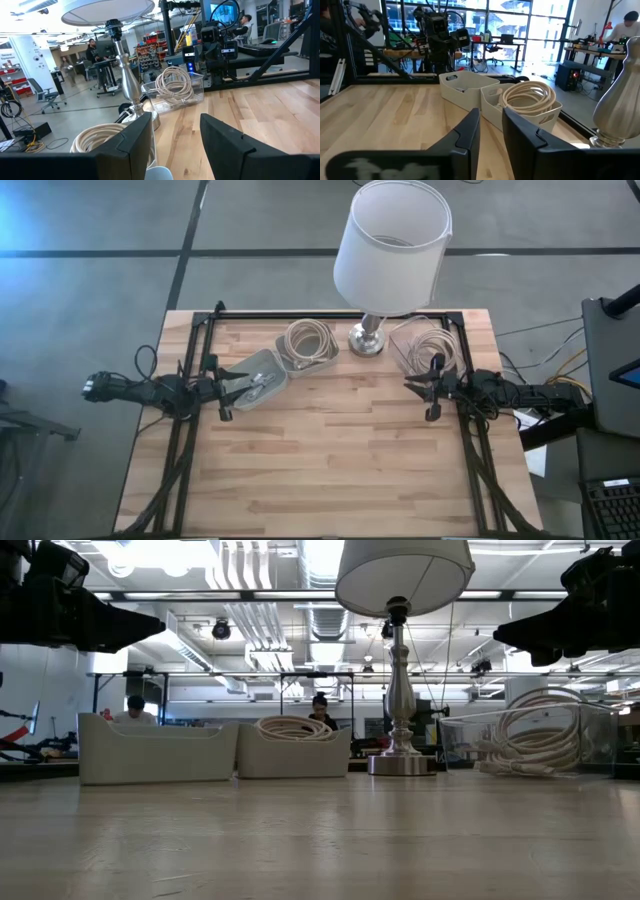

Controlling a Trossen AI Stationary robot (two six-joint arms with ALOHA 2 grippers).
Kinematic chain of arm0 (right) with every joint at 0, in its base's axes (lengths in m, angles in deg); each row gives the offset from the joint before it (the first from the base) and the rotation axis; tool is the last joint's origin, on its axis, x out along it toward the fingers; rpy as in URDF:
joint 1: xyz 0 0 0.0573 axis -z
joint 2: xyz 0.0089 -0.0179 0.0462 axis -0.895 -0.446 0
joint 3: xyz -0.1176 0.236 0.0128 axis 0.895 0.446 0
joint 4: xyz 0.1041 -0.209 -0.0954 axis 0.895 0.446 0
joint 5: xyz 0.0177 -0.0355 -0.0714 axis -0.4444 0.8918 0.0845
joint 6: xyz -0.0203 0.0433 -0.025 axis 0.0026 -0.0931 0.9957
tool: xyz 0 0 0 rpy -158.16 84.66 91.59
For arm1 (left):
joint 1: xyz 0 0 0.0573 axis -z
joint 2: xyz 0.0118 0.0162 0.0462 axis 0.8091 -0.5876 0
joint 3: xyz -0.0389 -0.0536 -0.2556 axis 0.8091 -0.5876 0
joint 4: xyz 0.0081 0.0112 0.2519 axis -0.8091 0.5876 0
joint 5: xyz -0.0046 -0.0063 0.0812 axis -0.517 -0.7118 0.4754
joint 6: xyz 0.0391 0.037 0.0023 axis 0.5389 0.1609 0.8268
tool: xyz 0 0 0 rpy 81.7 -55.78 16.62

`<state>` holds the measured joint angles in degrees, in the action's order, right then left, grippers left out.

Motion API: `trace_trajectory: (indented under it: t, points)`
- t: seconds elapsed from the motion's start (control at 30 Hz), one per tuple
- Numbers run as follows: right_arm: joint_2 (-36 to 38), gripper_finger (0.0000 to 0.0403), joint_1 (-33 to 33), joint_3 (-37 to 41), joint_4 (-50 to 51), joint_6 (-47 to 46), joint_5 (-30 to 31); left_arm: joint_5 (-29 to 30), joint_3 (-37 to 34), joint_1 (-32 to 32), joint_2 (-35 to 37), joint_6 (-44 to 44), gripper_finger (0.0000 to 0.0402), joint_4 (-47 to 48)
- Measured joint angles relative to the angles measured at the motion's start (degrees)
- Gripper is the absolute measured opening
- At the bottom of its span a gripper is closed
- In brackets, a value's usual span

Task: Pick & Place USB Port
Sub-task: Return to Home Position

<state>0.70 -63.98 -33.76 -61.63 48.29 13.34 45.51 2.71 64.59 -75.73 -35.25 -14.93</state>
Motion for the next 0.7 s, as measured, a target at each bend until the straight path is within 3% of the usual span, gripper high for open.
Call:
trace_trajectory:
  t: [0.7]
  points:
    - [0.00, 0.0090, 0.01, 0.00, 0.00, -0.04, 0.00, 0.00, 0.00, -0.01, -0.01, 0.00, 0.0172, 0.00]
